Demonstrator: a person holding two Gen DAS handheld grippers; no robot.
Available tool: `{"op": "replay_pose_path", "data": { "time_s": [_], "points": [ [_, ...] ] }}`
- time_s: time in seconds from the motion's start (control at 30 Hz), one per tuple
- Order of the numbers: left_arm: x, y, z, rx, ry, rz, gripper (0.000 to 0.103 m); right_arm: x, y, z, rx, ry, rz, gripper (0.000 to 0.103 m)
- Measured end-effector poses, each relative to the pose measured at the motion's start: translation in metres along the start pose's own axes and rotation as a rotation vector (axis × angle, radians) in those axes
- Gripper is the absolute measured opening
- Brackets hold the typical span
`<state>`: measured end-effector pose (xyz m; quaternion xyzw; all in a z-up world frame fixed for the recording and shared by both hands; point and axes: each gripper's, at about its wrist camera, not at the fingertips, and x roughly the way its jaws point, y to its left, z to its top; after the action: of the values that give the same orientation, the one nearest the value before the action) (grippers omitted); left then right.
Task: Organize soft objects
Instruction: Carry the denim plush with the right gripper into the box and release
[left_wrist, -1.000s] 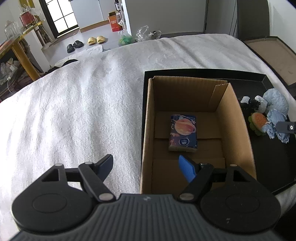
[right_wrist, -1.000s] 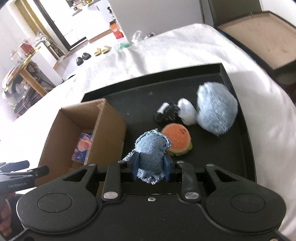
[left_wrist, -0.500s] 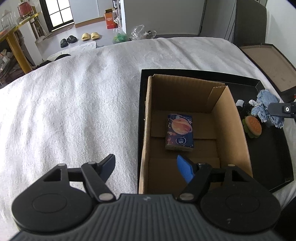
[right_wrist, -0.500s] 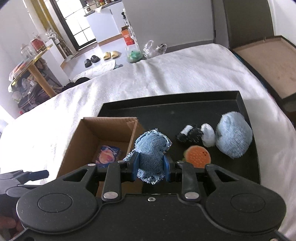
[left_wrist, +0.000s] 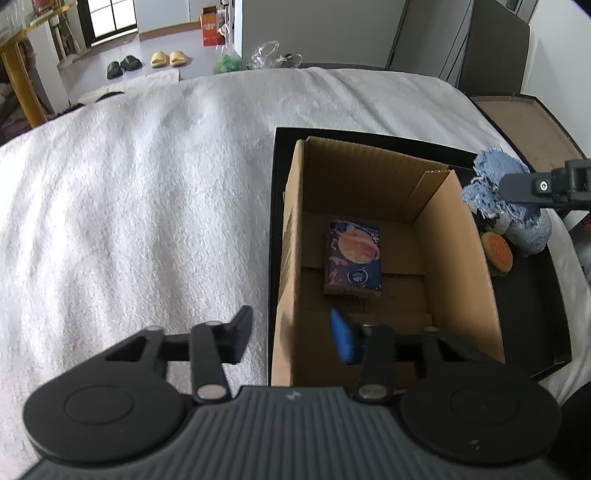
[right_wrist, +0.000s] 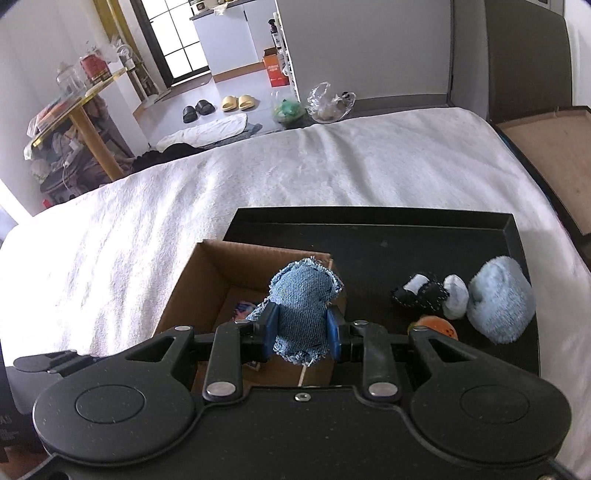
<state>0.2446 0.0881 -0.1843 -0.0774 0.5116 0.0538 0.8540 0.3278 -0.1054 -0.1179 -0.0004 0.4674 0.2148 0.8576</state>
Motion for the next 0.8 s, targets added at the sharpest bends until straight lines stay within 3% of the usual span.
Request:
{"op": "replay_pose_path", "data": {
  "time_s": [0.27, 0.33, 0.4, 0.8],
  "points": [
    [0.008, 0.011, 0.0, -0.051, 0.038, -0.058, 0.016, 0.007, 0.019, 0.011, -0.036, -0.001, -0.006, 0.03],
    [0.008, 0.012, -0.001, -0.052, 0.041, -0.064, 0.011, 0.008, 0.025, 0.013, -0.054, -0.009, -0.002, 0.036],
    [0.007, 0.013, -0.002, -0.05, 0.04, -0.064, 0.011, 0.01, 0.029, 0.013, -0.074, -0.012, -0.018, 0.047],
    [0.005, 0.015, -0.003, -0.051, 0.037, -0.076, 0.011, 0.006, 0.011, -0.004, -0.013, 0.018, -0.055, 0.048]
  ]
}}
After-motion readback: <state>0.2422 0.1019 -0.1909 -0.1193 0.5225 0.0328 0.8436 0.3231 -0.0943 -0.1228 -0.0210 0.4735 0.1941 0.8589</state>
